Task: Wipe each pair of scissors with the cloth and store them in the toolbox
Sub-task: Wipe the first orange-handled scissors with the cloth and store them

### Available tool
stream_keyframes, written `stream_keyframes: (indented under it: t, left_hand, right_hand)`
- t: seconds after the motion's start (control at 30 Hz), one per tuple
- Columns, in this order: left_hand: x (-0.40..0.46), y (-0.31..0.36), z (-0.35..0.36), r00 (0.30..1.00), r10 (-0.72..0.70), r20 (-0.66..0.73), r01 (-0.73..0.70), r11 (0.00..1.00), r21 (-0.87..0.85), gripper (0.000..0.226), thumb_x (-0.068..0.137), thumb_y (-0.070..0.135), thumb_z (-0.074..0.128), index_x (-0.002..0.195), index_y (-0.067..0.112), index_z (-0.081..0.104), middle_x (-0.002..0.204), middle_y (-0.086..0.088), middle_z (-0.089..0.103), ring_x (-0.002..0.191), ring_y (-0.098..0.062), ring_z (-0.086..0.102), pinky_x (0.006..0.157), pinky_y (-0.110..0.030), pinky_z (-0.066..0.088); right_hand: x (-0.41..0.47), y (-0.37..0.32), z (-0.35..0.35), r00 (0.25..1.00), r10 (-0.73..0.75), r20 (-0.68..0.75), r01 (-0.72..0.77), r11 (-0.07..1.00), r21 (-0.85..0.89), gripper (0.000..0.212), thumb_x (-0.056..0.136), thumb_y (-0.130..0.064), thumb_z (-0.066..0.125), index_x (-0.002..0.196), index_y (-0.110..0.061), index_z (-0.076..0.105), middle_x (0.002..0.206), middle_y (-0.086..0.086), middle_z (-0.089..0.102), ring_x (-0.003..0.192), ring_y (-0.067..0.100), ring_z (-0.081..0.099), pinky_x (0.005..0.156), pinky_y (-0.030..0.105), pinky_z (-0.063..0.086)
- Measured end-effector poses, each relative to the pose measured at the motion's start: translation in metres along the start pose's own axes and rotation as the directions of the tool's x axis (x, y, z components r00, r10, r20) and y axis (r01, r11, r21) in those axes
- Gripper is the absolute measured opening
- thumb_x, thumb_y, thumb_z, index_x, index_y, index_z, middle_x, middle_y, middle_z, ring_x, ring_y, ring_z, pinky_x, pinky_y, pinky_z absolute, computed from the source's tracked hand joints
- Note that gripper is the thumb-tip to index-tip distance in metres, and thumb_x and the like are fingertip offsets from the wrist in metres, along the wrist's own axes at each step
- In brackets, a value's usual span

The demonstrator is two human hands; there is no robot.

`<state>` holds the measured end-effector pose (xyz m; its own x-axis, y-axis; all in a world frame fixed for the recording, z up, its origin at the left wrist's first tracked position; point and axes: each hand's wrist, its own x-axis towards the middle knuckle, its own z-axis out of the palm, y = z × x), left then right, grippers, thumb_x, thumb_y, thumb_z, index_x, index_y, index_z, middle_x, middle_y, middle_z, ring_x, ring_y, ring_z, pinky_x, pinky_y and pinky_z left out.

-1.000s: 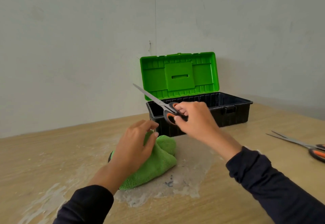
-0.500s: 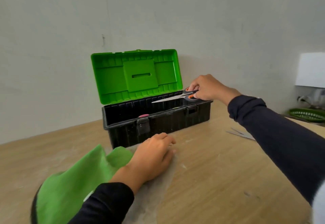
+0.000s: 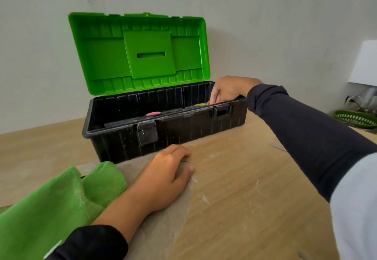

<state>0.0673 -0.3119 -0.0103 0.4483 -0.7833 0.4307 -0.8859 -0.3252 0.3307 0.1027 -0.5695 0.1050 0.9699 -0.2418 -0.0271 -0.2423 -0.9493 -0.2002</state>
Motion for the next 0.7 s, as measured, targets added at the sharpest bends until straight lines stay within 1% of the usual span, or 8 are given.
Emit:
stream_keyframes:
  t: [0.07, 0.13, 0.23, 0.37, 0.43, 0.53, 0.63, 0.7]
  left_hand:
    - [0.0, 0.0, 0.0, 1.0, -0.007, 0.001, 0.007, 1.0, -0.002, 0.039, 0.091, 0.038, 0.045, 0.127, 0.023, 0.046, 0.125, 0.012, 0.046, 0.111, -0.001, 0.044, 0.093, -0.012, 0.032]
    - [-0.001, 0.001, 0.0, 1.0, -0.014, 0.005, 0.014, 1.0, -0.007, 0.039, 0.091, 0.04, 0.044, 0.127, 0.025, 0.045, 0.125, 0.013, 0.046, 0.112, -0.001, 0.043, 0.095, -0.014, 0.033]
    - [-0.001, 0.001, -0.001, 1.0, -0.01, -0.006, 0.01, 1.0, -0.017, 0.04, 0.091, 0.04, 0.044, 0.128, 0.025, 0.045, 0.126, 0.015, 0.045, 0.112, 0.002, 0.042, 0.094, -0.01, 0.031]
    - [-0.001, 0.001, 0.0, 1.0, -0.01, -0.018, 0.009, 1.0, -0.027, 0.04, 0.091, 0.04, 0.044, 0.128, 0.026, 0.044, 0.126, 0.016, 0.044, 0.112, 0.003, 0.041, 0.092, -0.008, 0.028]
    - [-0.001, 0.002, -0.001, 1.0, -0.012, -0.015, 0.011, 1.0, -0.027, 0.04, 0.091, 0.041, 0.043, 0.128, 0.027, 0.044, 0.125, 0.017, 0.044, 0.112, 0.004, 0.041, 0.092, -0.008, 0.028]
    - [-0.001, 0.001, 0.0, 1.0, -0.003, -0.02, 0.002, 1.0, -0.02, 0.039, 0.091, 0.04, 0.043, 0.128, 0.027, 0.044, 0.125, 0.017, 0.044, 0.111, 0.004, 0.041, 0.091, -0.007, 0.028]
    - [-0.001, 0.001, 0.0, 1.0, -0.004, -0.013, 0.004, 1.0, -0.013, 0.039, 0.091, 0.04, 0.044, 0.127, 0.026, 0.045, 0.125, 0.017, 0.044, 0.111, 0.003, 0.042, 0.09, -0.006, 0.028]
    - [-0.001, 0.002, -0.001, 1.0, -0.009, -0.013, 0.009, 1.0, -0.008, 0.038, 0.091, 0.039, 0.045, 0.126, 0.025, 0.046, 0.124, 0.016, 0.046, 0.111, 0.002, 0.043, 0.091, -0.008, 0.029]
  right_hand:
    - [0.008, -0.001, 0.002, 0.999, 0.022, 0.037, -0.021, 1.0, -0.024, 0.014, 0.083, -0.014, 0.066, 0.092, -0.02, 0.075, 0.1, -0.002, 0.07, 0.097, 0.02, 0.064, 0.096, 0.038, 0.048]
    - [0.016, -0.001, 0.003, 0.995, 0.059, 0.079, -0.054, 0.996, -0.065, 0.015, 0.078, -0.023, 0.069, 0.092, -0.021, 0.075, 0.107, -0.001, 0.069, 0.101, 0.024, 0.062, 0.097, 0.042, 0.047]
    - [0.052, 0.022, 0.007, 0.985, 0.091, 0.146, -0.064, 0.982, -0.178, 0.041, 0.052, -0.041, 0.066, 0.089, -0.024, 0.075, 0.105, -0.002, 0.07, 0.095, 0.026, 0.064, 0.092, 0.048, 0.048]
    - [0.092, 0.053, 0.019, 0.975, 0.104, 0.196, -0.067, 0.98, -0.189, 0.055, 0.039, -0.054, 0.057, 0.087, -0.031, 0.073, 0.104, -0.005, 0.07, 0.093, 0.025, 0.065, 0.09, 0.048, 0.048]
    - [0.066, 0.035, 0.015, 0.986, 0.075, 0.146, -0.06, 0.992, -0.109, 0.049, 0.049, -0.051, 0.061, 0.09, -0.027, 0.073, 0.106, -0.003, 0.07, 0.096, 0.025, 0.064, 0.092, 0.047, 0.048]
    - [0.024, 0.005, 0.009, 1.0, 0.006, 0.019, -0.007, 0.999, 0.052, 0.023, 0.081, -0.026, 0.063, 0.098, -0.015, 0.074, 0.101, 0.0, 0.069, 0.094, 0.019, 0.062, 0.093, 0.039, 0.048]
    - [0.017, 0.005, 0.009, 0.993, -0.049, -0.104, 0.066, 0.984, 0.165, 0.018, 0.09, -0.016, 0.056, 0.093, -0.008, 0.072, 0.09, 0.006, 0.071, 0.074, 0.012, 0.062, 0.076, 0.026, 0.053]
    - [0.013, 0.005, 0.008, 0.974, -0.08, -0.213, 0.12, 0.976, 0.182, 0.02, 0.091, -0.014, 0.054, 0.092, -0.005, 0.072, 0.09, 0.009, 0.072, 0.07, 0.011, 0.063, 0.074, 0.024, 0.054]
